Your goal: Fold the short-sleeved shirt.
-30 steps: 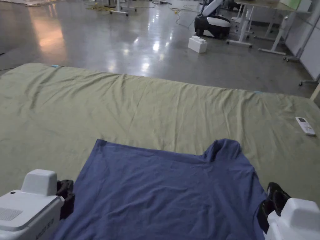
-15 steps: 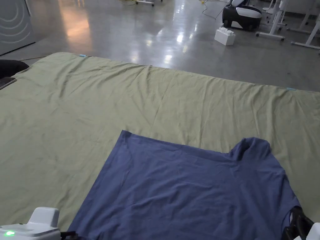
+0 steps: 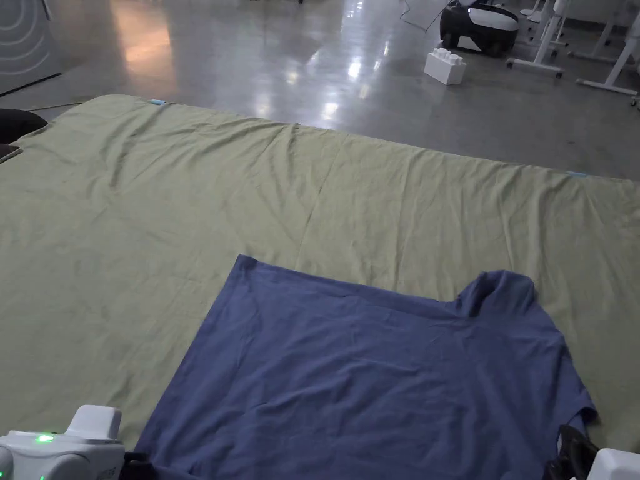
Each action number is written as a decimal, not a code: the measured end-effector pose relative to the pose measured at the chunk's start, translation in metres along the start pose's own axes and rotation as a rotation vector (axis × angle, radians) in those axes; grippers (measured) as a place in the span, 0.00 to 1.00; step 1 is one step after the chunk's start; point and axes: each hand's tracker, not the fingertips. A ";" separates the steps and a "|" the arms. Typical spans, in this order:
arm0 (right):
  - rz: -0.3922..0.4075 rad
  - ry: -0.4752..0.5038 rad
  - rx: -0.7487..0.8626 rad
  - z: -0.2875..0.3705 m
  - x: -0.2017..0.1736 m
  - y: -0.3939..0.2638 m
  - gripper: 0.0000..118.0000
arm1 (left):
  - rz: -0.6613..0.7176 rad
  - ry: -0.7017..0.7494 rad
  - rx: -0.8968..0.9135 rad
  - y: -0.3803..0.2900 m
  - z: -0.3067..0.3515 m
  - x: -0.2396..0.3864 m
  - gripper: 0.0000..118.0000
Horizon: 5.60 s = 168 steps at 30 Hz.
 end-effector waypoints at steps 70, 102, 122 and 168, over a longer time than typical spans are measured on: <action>-0.116 0.007 -0.490 -0.148 0.072 0.009 0.06 | -0.015 -0.112 0.279 0.154 -0.033 0.022 0.05; -0.087 -0.049 0.186 -0.040 0.001 0.069 0.17 | -0.077 -0.145 0.810 0.100 0.074 0.084 0.31; -0.090 -0.051 0.171 -0.009 0.001 0.047 0.01 | 0.035 -0.089 0.590 0.068 0.056 0.015 0.01; -0.028 -0.028 -0.682 -0.174 0.063 -0.030 0.60 | -0.126 -0.082 0.134 0.085 -0.031 0.034 0.09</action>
